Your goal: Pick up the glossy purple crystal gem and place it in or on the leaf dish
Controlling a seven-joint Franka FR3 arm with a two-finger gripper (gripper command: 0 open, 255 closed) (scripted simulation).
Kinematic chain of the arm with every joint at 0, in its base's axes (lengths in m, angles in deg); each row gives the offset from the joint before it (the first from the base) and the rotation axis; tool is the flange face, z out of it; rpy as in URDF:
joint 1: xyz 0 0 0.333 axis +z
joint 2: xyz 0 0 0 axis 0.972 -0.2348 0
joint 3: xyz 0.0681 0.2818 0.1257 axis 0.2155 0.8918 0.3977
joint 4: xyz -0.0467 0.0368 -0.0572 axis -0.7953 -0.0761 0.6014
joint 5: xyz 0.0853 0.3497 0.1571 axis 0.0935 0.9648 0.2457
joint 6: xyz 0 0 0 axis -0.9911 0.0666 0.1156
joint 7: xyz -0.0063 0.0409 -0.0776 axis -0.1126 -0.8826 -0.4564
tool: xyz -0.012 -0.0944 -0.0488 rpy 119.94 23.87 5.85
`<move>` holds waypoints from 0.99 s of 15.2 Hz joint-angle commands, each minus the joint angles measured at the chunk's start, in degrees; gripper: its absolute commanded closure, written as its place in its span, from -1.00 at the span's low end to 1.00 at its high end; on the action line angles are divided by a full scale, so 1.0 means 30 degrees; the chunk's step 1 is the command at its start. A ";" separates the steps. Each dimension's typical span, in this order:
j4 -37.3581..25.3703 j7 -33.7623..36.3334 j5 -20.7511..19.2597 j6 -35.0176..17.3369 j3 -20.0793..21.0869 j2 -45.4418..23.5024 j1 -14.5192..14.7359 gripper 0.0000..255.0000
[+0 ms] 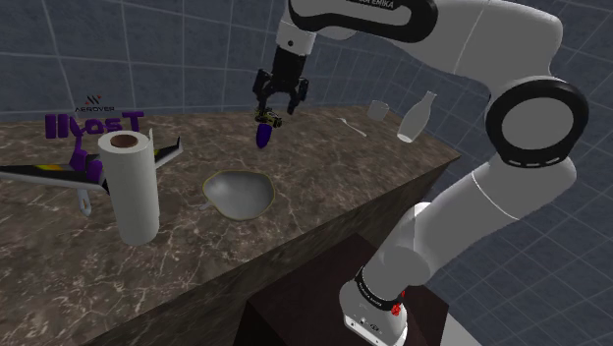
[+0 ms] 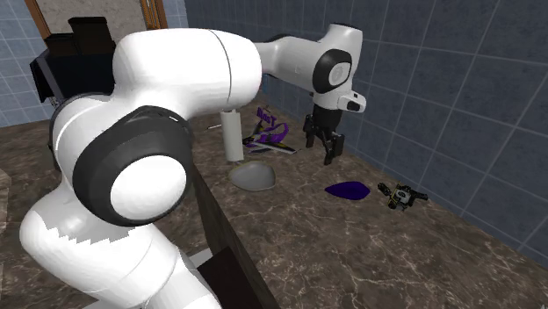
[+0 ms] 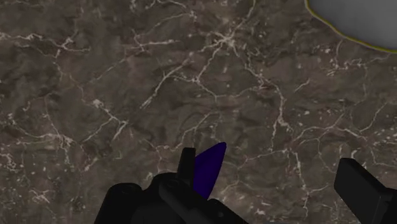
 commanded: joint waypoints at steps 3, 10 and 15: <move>-0.3737 0.1285 0.0370 0.0609 0.0069 -0.3699 -0.0044 -1.00; -0.6824 0.2400 0.0732 0.0848 0.0046 -0.7062 -0.0046 -1.00; -0.5420 0.2364 0.0753 -0.0376 0.0096 -0.6877 0.0023 -1.00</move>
